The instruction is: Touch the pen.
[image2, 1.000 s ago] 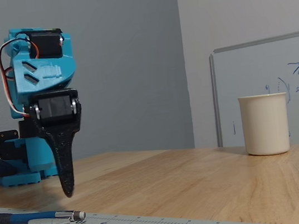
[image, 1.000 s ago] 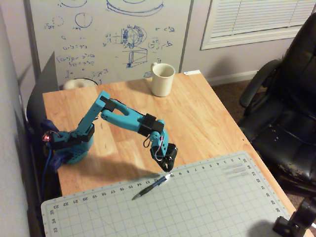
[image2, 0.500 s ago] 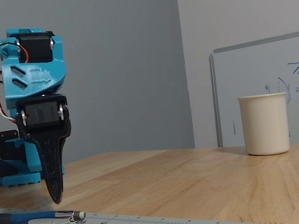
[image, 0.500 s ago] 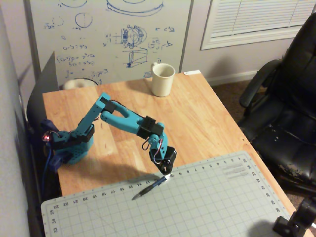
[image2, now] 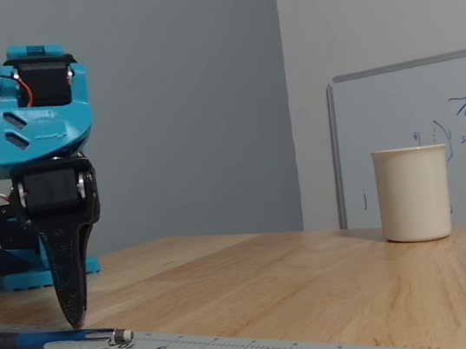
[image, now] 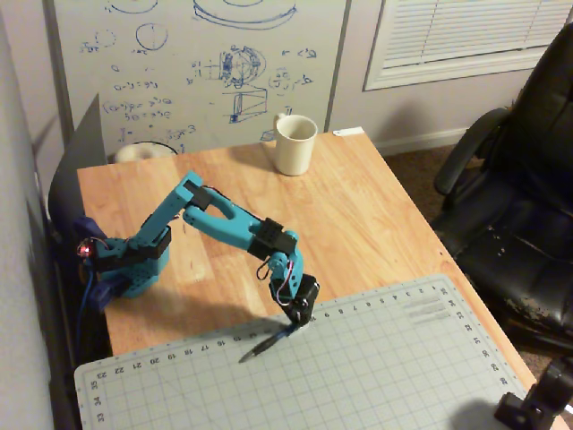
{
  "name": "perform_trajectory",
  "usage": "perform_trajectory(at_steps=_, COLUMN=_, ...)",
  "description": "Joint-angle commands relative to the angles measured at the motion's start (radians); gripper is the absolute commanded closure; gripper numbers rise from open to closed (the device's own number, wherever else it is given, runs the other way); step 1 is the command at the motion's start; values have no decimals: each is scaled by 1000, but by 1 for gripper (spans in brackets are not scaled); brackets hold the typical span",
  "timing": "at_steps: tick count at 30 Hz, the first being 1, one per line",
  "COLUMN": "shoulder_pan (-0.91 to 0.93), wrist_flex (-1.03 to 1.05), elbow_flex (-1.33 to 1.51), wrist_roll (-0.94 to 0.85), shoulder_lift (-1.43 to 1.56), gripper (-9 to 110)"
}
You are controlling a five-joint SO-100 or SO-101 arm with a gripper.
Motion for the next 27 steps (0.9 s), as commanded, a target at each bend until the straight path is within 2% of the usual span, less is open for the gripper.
perform_trajectory(at_steps=1, shoulder_pan=5, wrist_flex=-11, elbow_flex=-69, wrist_roll=8, shoulder_lift=26, gripper=101)
perform_trajectory(at_steps=27, shoulder_pan=-3, wrist_flex=-11, elbow_flex=-69, wrist_roll=8, shoulder_lift=32, gripper=101)
